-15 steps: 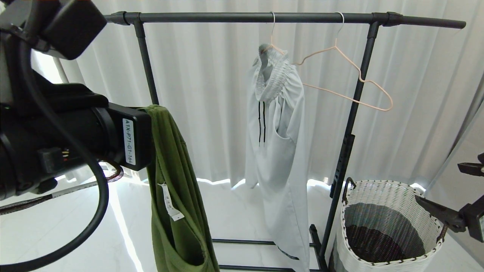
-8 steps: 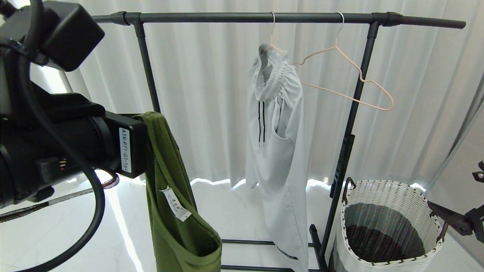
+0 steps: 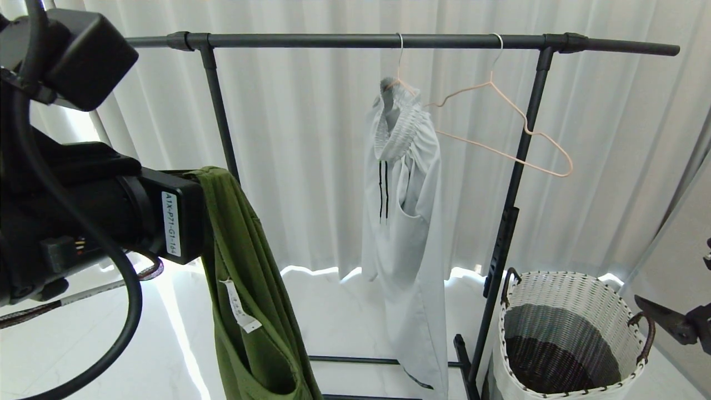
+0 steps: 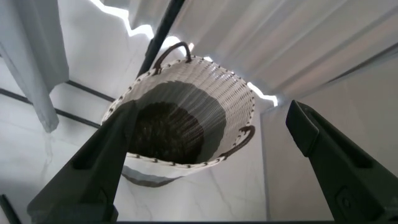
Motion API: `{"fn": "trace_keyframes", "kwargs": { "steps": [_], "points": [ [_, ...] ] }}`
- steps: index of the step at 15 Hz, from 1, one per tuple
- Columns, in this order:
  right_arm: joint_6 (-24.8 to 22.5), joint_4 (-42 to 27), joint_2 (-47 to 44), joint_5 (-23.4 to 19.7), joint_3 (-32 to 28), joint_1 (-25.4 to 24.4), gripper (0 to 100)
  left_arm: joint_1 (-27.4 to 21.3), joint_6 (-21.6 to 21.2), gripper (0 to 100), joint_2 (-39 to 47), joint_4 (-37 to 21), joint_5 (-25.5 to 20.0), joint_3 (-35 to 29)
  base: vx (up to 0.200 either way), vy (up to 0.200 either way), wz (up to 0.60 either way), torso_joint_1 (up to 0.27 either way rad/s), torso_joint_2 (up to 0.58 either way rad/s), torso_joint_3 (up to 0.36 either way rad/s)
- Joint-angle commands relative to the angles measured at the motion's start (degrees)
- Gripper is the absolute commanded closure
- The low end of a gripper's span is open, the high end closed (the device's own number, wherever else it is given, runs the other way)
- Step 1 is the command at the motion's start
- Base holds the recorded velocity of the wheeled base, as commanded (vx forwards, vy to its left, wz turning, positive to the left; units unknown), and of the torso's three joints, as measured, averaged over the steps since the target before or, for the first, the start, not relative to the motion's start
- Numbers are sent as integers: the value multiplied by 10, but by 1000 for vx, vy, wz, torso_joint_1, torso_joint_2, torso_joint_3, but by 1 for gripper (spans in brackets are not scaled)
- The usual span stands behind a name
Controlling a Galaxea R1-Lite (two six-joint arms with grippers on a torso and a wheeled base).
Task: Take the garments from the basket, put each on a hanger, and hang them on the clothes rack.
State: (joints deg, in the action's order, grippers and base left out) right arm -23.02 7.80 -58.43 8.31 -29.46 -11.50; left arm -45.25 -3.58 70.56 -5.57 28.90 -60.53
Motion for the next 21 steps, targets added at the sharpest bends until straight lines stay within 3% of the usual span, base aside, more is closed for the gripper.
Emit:
{"fn": "trace_keyframes", "kwargs": {
  "steps": [1,16,21],
  "points": [
    [1,0,-1,0,0,2,0,0,0,100,-1,0,0,0,0,0,0,100,-403,-315],
    [6,0,-2,-1,0,3,0,1,1,100,-2,0,0,1,0,0,0,174,-474,-309],
    [65,2,-1,-9,15,5,0,2,1,100,-6,1,1,8,0,0,0,110,-255,-147]
  ]
}}
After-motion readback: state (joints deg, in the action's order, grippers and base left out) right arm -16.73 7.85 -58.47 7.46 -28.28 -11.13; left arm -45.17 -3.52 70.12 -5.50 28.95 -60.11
